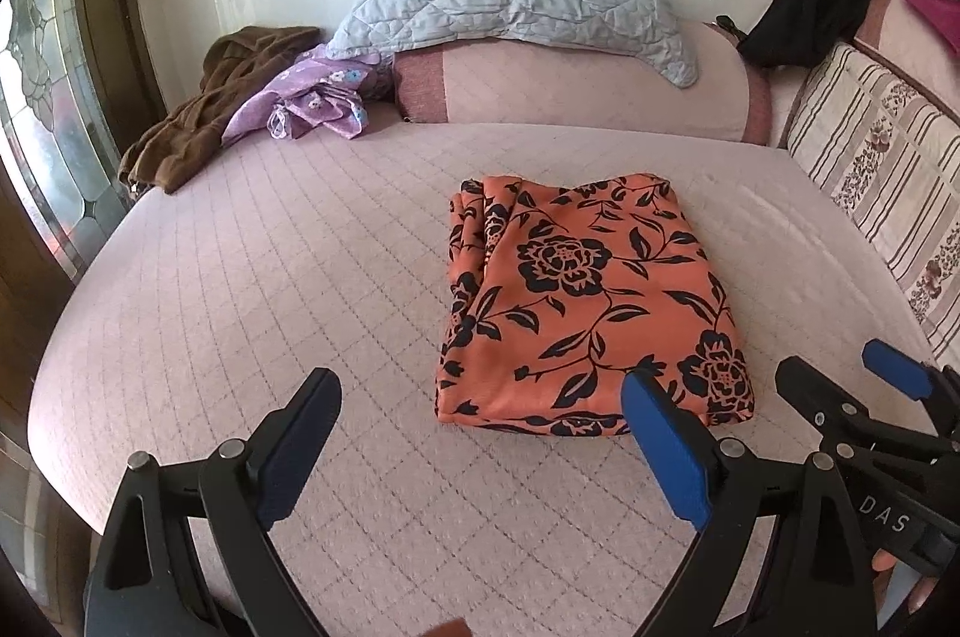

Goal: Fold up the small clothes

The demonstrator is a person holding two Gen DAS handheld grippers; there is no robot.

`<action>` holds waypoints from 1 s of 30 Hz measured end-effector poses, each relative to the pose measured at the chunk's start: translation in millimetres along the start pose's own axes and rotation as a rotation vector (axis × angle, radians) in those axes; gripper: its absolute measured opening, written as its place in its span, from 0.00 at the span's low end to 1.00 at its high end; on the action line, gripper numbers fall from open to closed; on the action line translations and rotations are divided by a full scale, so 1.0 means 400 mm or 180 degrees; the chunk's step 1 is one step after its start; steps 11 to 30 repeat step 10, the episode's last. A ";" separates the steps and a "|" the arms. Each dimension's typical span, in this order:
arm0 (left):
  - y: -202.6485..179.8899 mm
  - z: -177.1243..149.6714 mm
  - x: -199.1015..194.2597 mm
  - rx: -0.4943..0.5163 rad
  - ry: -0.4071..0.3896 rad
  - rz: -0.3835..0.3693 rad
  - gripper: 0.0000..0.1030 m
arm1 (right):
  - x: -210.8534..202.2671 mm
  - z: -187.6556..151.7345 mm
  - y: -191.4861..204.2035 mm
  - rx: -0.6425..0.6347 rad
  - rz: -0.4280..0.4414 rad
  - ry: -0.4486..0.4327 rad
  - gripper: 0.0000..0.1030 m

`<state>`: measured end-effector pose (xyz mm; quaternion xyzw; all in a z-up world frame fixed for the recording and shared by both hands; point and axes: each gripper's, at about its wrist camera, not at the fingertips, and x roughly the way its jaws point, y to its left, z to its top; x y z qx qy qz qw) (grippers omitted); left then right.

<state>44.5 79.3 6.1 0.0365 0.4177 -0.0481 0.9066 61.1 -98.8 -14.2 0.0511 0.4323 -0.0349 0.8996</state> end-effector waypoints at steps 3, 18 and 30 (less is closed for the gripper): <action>-0.006 0.005 0.003 0.0043 -0.0022 -0.0005 0.92 | 0.007 0.010 0.004 -0.0028 0.0003 0.0003 0.89; -0.008 0.026 0.014 0.0047 -0.0097 -0.0006 0.92 | 0.023 0.027 0.013 -0.0060 0.0042 0.0012 0.89; -0.008 0.026 0.014 0.0047 -0.0097 -0.0006 0.92 | 0.023 0.027 0.013 -0.0060 0.0042 0.0012 0.89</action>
